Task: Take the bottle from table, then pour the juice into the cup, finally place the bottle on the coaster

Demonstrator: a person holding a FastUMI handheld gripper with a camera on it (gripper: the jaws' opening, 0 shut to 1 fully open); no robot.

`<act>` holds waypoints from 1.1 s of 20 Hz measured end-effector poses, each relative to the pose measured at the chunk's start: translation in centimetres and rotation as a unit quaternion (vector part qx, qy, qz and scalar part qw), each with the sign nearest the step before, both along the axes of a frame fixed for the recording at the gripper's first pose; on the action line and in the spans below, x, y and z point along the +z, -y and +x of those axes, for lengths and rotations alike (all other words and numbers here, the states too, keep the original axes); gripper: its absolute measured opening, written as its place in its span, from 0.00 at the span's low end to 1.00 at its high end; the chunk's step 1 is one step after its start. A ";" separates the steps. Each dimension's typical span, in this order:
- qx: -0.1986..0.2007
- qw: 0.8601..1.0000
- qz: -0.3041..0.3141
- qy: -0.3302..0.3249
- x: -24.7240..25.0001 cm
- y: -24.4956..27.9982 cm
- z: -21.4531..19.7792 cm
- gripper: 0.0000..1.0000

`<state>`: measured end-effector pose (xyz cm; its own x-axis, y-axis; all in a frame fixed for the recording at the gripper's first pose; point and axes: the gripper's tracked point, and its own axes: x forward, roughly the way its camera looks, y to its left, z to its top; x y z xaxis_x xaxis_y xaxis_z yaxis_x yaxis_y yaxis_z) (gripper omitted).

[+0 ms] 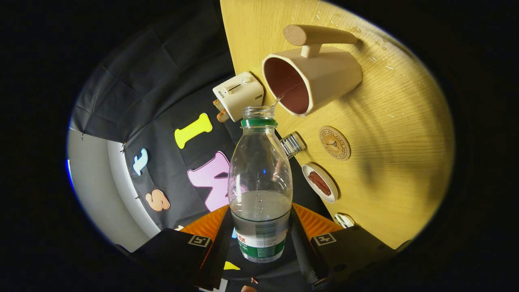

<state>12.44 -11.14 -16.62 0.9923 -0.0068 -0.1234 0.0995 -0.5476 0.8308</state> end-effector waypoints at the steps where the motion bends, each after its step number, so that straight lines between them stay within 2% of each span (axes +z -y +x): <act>1: -0.001 1.000 0.003 0.001 0.1 0.1 0.0 0.76; 22: -0.022 0.999 0.043 0.017 1.7 1.1 0.2 0.76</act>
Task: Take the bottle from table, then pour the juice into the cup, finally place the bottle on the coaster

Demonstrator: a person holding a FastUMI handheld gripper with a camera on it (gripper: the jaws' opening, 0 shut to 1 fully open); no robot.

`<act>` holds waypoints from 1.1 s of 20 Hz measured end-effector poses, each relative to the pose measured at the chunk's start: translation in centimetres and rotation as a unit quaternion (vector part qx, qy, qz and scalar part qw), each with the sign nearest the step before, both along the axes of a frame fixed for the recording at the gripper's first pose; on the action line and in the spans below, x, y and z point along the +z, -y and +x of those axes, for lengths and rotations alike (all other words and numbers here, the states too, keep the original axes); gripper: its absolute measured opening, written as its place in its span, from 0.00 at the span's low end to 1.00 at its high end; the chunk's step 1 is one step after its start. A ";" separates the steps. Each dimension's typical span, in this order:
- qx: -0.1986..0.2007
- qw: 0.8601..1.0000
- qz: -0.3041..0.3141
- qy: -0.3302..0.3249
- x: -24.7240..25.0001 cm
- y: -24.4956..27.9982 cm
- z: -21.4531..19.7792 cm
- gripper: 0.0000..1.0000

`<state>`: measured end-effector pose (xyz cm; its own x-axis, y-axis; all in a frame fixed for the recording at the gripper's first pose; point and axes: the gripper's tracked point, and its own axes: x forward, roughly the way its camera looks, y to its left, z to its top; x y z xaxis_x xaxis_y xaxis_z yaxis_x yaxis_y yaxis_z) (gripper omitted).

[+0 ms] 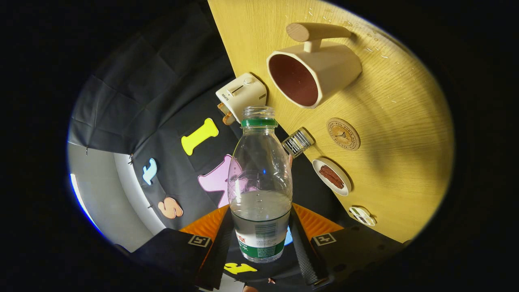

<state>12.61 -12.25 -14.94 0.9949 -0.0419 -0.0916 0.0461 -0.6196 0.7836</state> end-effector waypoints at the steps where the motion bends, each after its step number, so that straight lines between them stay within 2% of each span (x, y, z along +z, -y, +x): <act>1: -0.001 1.000 0.001 0.000 0.1 0.0 0.0 0.76; 8: 0.001 1.000 -0.011 -0.002 0.2 0.2 0.2 0.76; 10: 0.022 0.997 -0.069 -0.008 -0.1 -0.5 0.2 0.75; 13: 0.046 0.982 -0.180 -0.018 -0.7 -1.0 0.1 0.75; 15: 0.048 0.965 -0.258 -0.025 -0.7 -1.0 0.4 0.76; 18: 0.049 0.922 -0.383 -0.036 -0.9 -0.8 0.6 0.75; 20: 0.044 0.885 -0.461 -0.050 -1.3 -0.6 1.0 0.76; 22: 0.038 0.840 -0.537 -0.062 -1.4 -0.6 1.4 0.76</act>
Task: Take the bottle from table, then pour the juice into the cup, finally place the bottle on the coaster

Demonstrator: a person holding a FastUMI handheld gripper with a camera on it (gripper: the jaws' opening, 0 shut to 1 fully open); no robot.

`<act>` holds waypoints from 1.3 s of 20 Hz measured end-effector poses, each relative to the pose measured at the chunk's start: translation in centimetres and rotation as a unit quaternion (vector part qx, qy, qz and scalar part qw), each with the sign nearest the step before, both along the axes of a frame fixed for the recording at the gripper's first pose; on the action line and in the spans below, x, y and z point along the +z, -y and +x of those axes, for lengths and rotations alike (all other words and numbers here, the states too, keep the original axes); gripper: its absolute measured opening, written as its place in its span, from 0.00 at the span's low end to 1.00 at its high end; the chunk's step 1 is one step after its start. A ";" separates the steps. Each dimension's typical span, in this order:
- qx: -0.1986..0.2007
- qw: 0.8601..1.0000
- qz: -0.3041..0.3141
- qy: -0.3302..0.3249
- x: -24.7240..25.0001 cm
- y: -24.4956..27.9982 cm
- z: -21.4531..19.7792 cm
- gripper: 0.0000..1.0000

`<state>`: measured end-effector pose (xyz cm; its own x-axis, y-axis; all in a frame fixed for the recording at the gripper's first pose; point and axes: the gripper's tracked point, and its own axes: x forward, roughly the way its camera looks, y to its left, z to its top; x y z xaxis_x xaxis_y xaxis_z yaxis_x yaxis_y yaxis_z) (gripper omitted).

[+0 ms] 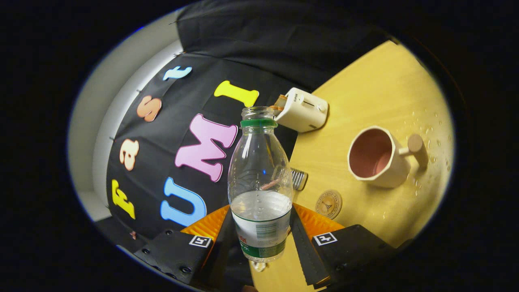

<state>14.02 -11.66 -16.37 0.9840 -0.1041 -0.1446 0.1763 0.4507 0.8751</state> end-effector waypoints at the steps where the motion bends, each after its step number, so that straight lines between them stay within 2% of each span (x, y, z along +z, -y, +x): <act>1: 0.001 0.999 -0.040 -0.002 -0.1 -0.1 0.2 0.76; 4: -0.012 0.988 -0.152 -0.009 0.3 0.0 1.0 0.76; 8: -0.034 0.958 -0.285 -0.029 0.6 0.2 2.0 0.76; 11: -0.052 0.926 -0.369 -0.054 0.3 0.4 3.3 0.75; 14: -0.065 0.884 -0.455 -0.080 -0.4 0.6 5.0 0.76; 16: -0.064 0.867 -0.486 -0.084 -1.1 0.2 6.5 0.76; 19: -0.066 0.862 -0.495 -0.089 -2.7 0.0 8.1 0.76; 22: -0.063 0.867 -0.485 -0.096 -4.6 -0.2 9.7 0.76; 26: -0.061 0.864 -0.487 -0.111 -6.9 0.3 10.8 0.77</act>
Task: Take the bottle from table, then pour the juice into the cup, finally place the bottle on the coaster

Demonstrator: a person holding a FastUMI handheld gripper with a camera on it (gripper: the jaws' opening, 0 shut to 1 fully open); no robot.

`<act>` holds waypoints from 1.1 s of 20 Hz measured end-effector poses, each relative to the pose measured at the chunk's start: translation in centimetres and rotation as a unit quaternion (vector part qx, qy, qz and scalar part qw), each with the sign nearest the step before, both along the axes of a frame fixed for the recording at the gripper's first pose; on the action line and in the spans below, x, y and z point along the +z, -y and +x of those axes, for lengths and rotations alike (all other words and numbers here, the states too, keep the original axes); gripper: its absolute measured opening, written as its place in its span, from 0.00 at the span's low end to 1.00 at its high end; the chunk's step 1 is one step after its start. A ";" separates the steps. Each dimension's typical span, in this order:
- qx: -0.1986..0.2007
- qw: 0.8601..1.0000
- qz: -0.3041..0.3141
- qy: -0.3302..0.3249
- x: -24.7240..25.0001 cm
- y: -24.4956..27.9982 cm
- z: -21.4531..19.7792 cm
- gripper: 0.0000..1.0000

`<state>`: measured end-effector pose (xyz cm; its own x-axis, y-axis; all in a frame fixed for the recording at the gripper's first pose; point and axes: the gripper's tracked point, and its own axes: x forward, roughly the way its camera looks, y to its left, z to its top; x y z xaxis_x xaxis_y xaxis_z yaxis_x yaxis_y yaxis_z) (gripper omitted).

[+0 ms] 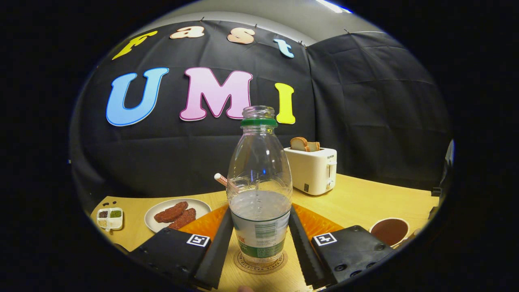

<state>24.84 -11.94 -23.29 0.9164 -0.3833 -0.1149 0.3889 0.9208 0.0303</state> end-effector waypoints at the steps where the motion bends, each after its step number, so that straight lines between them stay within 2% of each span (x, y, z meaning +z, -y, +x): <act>1: 0.000 1.000 0.002 0.000 -0.4 -0.1 0.2 0.77; 5: -0.007 1.000 0.010 0.002 -1.5 0.1 1.1 0.77; 15: -0.009 1.000 -0.018 -0.008 -3.0 -0.5 1.2 0.79; 16: -0.008 1.000 -0.020 -0.008 -3.0 -0.6 1.1 0.83; 18: -0.007 1.000 -0.026 -0.006 -2.8 -0.9 0.8 0.98; 22: -0.010 1.000 -0.016 -0.007 -2.9 -1.1 -0.1 0.99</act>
<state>24.71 -10.82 -26.16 0.9071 -0.4048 -0.1155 0.4071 0.9134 -0.0040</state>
